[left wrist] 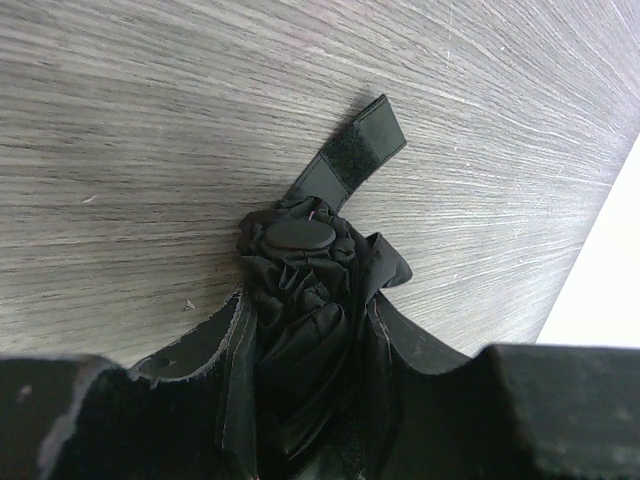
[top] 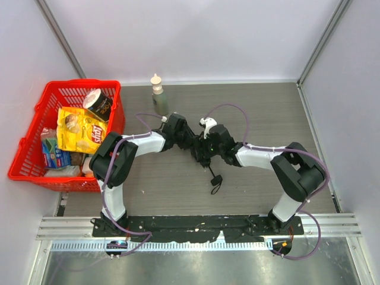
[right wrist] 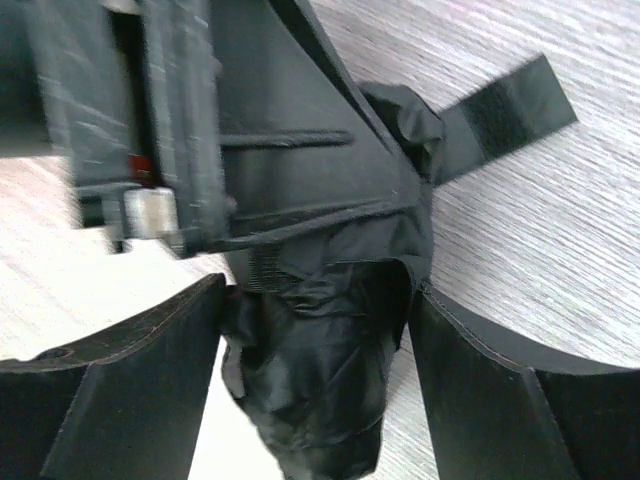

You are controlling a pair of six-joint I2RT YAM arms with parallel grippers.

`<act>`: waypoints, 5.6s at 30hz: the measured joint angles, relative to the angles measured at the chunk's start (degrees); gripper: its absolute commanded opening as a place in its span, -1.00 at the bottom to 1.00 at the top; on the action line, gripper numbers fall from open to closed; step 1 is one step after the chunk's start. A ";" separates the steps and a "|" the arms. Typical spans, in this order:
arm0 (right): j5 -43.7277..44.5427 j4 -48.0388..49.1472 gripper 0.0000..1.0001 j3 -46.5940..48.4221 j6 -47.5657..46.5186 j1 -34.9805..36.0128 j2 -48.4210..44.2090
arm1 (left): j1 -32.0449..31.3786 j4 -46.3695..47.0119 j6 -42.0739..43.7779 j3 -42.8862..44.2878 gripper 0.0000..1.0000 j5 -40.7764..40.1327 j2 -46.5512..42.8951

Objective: Put away the umbrella

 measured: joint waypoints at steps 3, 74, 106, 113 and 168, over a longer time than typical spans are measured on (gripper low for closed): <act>2.95 -0.28 0.18 0.09 -1.07 1.03 2.36 | -0.02 -0.46 -0.46 0.00 -1.00 -0.52 -0.15; 5.90 12.11 -0.99 -17.90 -17.20 0.72 -27.87 | 6.62 3.82 5.90 0.31 0.99 27.30 -17.62; 4.50 -1.38 -0.98 -10.62 -26.23 -0.02 -30.25 | -4.07 -30.12 -9.57 16.68 0.99 6.03 -17.51; 4.48 -1.55 -0.99 -10.49 -26.29 -0.02 -30.25 | -5.29 -31.69 -11.45 19.10 0.99 3.43 -16.33; 8.00 -2.51 0.20 -9.44 -24.50 3.69 -33.05 | -7.17 -12.20 -8.31 6.91 -1.00 -0.42 -18.32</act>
